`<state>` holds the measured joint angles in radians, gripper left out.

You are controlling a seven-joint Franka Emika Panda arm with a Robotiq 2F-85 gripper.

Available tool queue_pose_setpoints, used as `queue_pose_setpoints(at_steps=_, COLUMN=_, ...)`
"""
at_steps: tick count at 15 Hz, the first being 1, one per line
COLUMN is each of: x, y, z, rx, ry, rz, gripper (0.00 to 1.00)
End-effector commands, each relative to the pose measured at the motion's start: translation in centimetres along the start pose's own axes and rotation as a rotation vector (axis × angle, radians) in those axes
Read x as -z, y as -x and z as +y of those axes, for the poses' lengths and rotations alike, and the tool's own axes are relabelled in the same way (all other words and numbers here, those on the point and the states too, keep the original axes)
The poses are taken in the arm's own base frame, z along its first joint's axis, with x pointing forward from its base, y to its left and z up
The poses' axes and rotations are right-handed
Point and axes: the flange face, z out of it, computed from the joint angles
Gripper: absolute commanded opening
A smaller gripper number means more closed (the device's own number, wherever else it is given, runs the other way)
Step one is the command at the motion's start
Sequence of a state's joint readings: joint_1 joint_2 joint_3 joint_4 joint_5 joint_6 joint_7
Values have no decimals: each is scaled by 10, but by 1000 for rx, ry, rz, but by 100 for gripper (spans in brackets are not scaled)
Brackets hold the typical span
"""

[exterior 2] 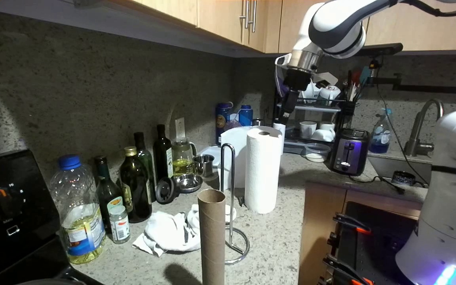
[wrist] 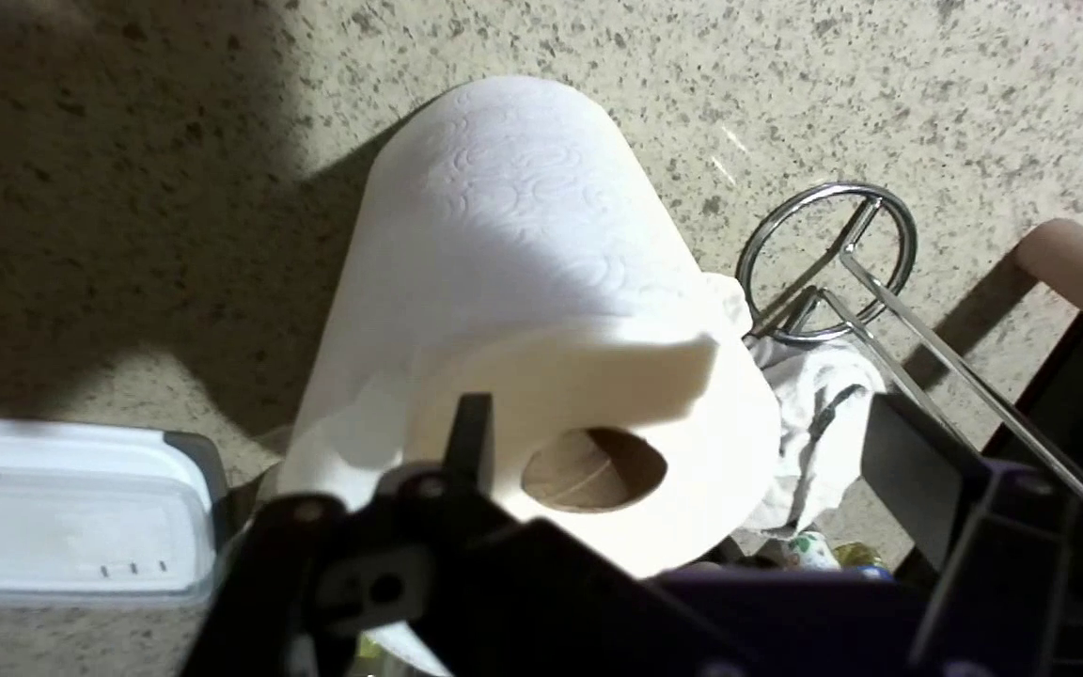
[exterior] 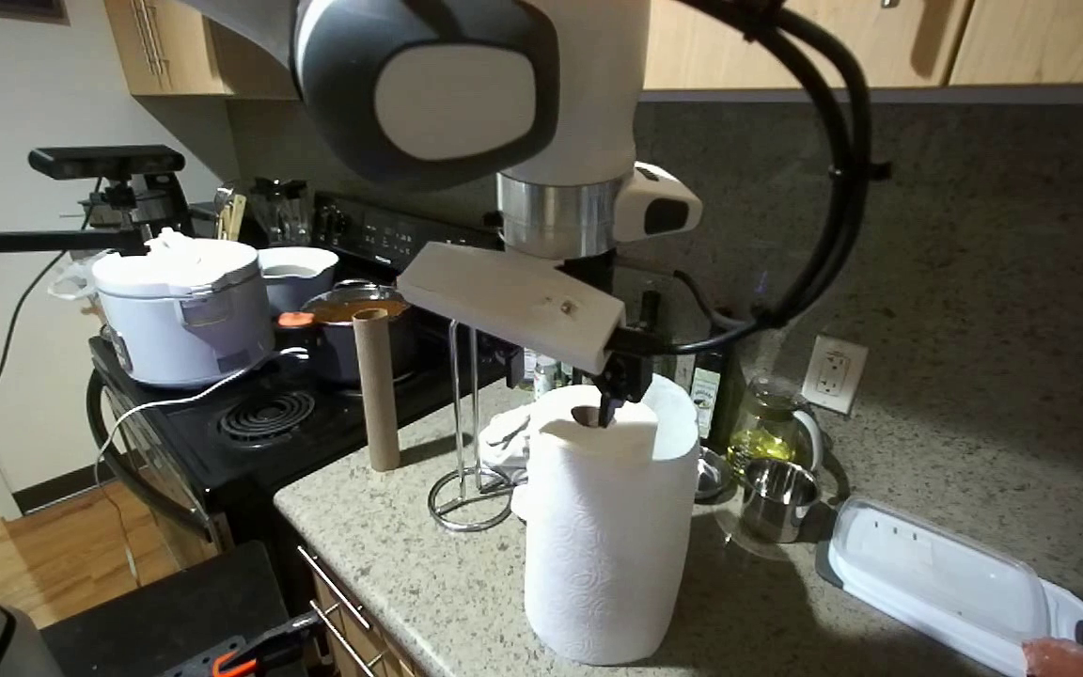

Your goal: Put the paper towel on the paper towel stand

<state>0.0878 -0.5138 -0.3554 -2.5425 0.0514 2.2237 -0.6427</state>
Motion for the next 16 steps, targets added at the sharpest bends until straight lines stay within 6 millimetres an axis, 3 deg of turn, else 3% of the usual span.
queue_pose_setpoints(at_steps=1, x=-12, y=-31, z=7, rx=88, ry=-40, rz=-17, gripper=100)
queue_pose_setpoints(at_steps=10, x=-46, y=-75, z=8, rx=202, ry=-124, rz=-99, gripper=100)
queue_pose_setpoints(at_steps=16, x=-52, y=-79, z=3, rx=203, ry=-143, rz=-167, gripper=100)
